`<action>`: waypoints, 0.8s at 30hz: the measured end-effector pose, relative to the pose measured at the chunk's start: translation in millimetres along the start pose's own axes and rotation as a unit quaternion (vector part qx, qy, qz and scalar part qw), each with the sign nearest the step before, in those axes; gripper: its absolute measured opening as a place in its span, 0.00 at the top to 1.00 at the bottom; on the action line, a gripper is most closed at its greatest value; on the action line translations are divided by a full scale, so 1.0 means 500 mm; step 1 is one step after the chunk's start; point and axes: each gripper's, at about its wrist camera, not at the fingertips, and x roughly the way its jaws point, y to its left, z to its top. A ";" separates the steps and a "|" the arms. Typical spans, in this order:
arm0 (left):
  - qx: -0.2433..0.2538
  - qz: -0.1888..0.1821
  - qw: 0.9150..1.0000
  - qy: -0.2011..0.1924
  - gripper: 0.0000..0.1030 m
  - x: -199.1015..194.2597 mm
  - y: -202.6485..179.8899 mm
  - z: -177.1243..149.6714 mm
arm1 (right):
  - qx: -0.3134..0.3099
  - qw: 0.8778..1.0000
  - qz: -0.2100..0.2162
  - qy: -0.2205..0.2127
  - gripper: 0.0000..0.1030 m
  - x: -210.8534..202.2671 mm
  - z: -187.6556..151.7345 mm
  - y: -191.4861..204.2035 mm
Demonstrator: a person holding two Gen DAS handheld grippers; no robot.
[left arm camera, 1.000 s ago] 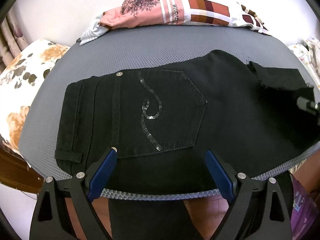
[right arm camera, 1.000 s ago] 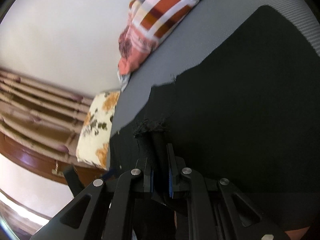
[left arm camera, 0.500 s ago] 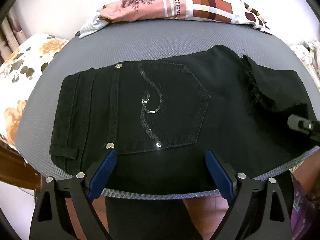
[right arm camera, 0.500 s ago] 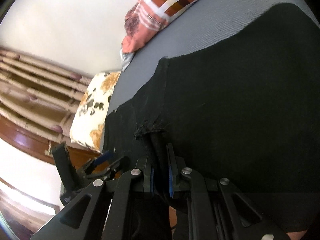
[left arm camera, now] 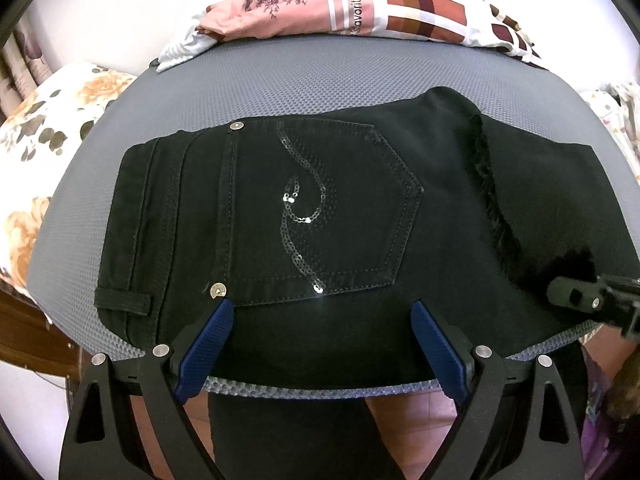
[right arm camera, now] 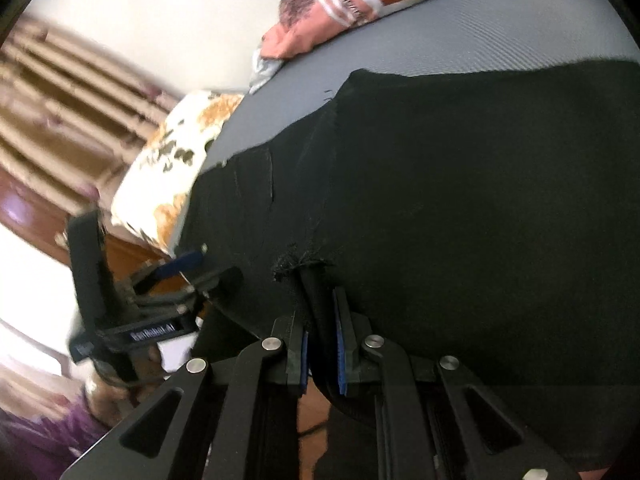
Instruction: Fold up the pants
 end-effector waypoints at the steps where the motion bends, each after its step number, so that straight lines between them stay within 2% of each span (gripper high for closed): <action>1: 0.000 0.000 1.000 0.000 0.12 0.000 0.000 0.000 | -0.007 1.000 -0.003 0.001 0.88 0.002 -0.001 0.006; 6: 0.000 0.000 1.000 0.003 0.12 0.002 0.002 0.001 | -0.048 0.998 -0.027 0.007 0.86 0.004 -0.008 0.030; 10: 0.000 0.000 1.000 0.002 0.12 0.002 0.002 0.002 | -0.067 0.997 -0.031 0.011 0.79 0.004 -0.014 0.045; 13: -0.001 0.001 1.000 0.002 0.12 0.001 0.004 0.002 | -0.080 0.996 -0.025 0.015 0.69 0.002 -0.019 0.060; 15: -0.002 0.002 1.000 0.002 0.12 0.000 0.006 0.004 | -0.082 0.996 0.001 0.018 0.67 -0.006 -0.023 0.069; 17: -0.003 0.002 1.000 0.001 0.12 -0.004 0.008 0.005 | -0.070 0.996 0.045 0.014 0.68 -0.025 -0.025 0.070; 18: -0.004 0.002 1.000 -0.001 0.12 -0.005 0.009 0.006 | -0.054 0.997 0.059 -0.001 0.68 -0.045 -0.021 0.061; 21: -0.009 0.000 1.000 -0.002 0.12 -0.009 0.014 0.009 | -0.016 0.998 0.054 -0.036 0.68 -0.087 -0.010 0.026; 24: -0.012 -0.002 1.000 -0.001 0.12 -0.010 0.016 0.009 | -0.001 0.998 0.047 -0.050 0.69 -0.110 -0.010 0.004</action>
